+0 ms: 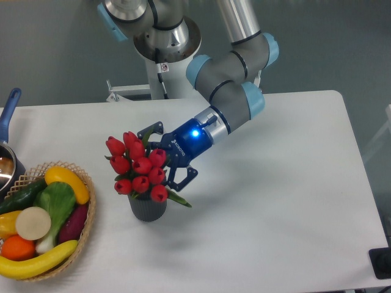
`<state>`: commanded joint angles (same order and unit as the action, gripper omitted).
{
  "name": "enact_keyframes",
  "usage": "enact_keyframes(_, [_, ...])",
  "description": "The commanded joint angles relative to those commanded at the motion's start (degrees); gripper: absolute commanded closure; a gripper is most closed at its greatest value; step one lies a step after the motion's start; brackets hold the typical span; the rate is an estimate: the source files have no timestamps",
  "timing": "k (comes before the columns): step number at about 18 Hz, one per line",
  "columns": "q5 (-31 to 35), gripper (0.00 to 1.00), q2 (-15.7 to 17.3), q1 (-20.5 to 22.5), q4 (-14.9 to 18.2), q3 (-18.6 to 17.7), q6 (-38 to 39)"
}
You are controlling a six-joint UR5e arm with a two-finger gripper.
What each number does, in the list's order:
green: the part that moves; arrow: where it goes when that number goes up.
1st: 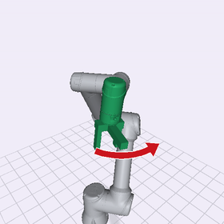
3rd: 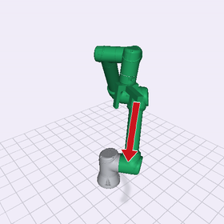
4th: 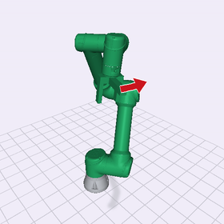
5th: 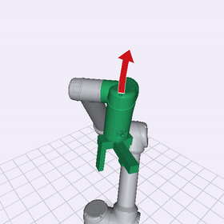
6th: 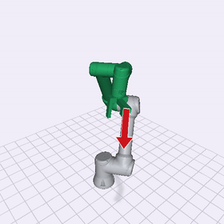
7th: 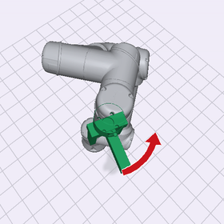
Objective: Insert the flowers into the vase
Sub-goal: 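Push the tulips further down into the vase, then open the gripper to release the tulips in the vase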
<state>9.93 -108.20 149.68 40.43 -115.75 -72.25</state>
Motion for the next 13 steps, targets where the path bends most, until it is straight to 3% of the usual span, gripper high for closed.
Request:
enact_keyframes(7, [6.68, 0.0, 2.55, 0.26, 0.0, -0.09, 0.0])
enact_keyframes(13, [13.97, 0.0, 6.85, 0.09, 0.09, -0.61, 0.0])
